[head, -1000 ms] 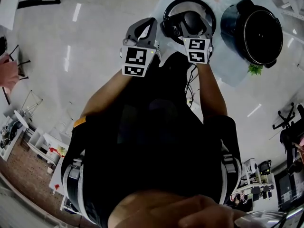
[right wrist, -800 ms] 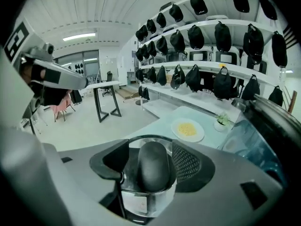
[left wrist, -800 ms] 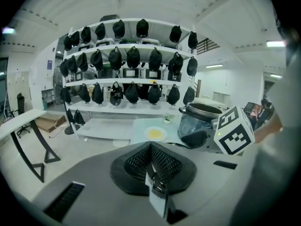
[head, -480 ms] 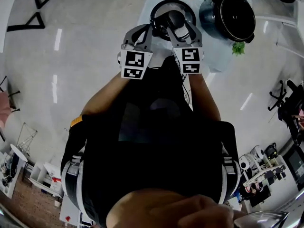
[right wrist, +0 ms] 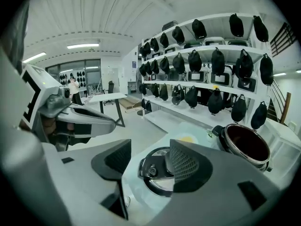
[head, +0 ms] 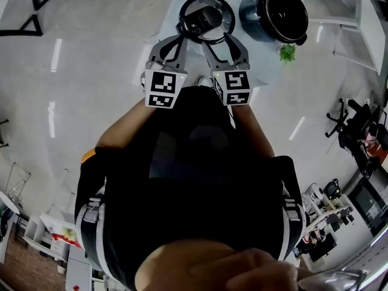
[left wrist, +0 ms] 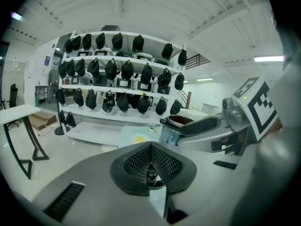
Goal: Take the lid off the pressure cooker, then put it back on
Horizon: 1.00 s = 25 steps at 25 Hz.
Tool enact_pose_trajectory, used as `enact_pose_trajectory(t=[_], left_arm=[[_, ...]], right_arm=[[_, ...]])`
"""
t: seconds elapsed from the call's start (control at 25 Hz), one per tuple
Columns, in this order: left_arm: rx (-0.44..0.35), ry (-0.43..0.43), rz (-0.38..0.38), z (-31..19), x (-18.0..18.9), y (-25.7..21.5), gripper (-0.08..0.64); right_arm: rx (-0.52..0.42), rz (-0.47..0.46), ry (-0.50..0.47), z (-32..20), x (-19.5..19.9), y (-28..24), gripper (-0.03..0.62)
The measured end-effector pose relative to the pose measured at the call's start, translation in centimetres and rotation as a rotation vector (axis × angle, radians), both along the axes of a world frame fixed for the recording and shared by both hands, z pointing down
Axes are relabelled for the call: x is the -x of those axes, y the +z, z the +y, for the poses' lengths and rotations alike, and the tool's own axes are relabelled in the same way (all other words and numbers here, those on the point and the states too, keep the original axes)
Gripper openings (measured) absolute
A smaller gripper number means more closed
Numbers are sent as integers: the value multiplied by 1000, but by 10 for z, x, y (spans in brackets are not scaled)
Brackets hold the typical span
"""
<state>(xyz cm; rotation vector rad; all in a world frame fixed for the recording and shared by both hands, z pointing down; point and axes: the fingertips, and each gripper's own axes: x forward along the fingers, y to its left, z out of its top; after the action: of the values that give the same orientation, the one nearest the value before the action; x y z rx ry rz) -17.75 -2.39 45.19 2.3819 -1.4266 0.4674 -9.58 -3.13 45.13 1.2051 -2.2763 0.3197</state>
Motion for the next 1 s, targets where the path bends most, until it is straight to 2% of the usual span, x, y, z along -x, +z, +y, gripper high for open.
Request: enact_pose_trajectory(t=[0.2,0.44,0.68,1.0], left_arm=[[-28,-70,20,20,-25,-23,7],[-66,-132,-7,61,-80,-50,8],[-81,-230,-27,100,-123,-55,8],[-99,-286,-69,137,-153,-65,8]], right_arm=[[-52,-55,-50,16,-22,-26,272],[-71,-97,-133,52,-66,-48,272],[-75,-140,-234,90,-105,-50,272],[-71,-143,-299,122,-138,-56,272]])
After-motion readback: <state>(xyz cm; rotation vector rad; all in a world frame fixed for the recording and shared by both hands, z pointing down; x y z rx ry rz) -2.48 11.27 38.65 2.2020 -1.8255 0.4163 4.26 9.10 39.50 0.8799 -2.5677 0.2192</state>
